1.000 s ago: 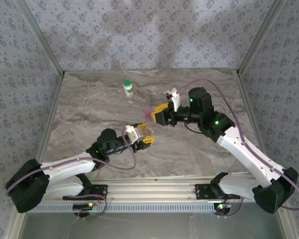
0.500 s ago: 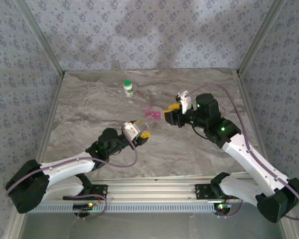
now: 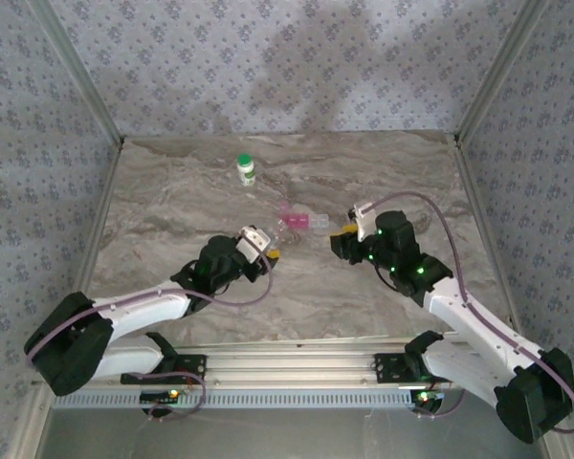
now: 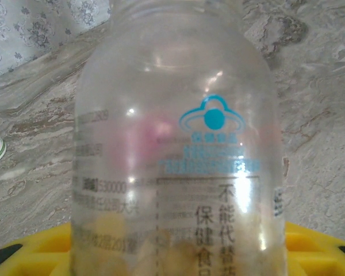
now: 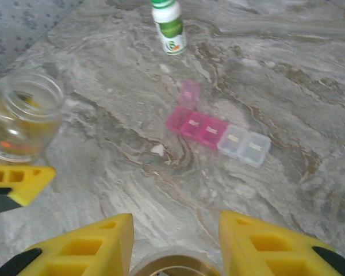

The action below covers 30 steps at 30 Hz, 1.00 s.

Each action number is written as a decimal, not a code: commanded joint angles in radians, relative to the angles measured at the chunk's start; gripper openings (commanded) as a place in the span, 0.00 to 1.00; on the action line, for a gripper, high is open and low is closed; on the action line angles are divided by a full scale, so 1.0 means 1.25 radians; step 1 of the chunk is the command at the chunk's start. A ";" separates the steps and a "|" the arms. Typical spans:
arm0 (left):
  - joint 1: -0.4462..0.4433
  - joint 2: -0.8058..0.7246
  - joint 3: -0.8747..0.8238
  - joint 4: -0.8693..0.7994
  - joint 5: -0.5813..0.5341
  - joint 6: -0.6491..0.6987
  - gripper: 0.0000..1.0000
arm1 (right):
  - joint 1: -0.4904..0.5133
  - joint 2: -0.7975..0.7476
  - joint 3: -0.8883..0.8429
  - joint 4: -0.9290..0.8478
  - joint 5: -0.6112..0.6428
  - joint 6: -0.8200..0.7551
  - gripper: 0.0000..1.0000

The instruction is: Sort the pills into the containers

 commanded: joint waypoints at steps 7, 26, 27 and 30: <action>0.078 0.045 0.083 -0.093 0.035 0.065 0.00 | -0.026 0.019 -0.104 0.172 0.018 0.021 0.00; 0.128 0.309 0.319 -0.304 0.034 0.120 0.00 | -0.027 0.039 -0.114 0.182 -0.034 0.045 0.00; 0.128 0.321 0.334 -0.319 0.036 0.122 0.00 | -0.027 0.037 -0.113 0.180 -0.034 0.045 0.00; 0.129 0.342 0.372 -0.357 0.037 0.129 0.00 | -0.027 0.031 -0.112 0.175 -0.036 0.046 0.00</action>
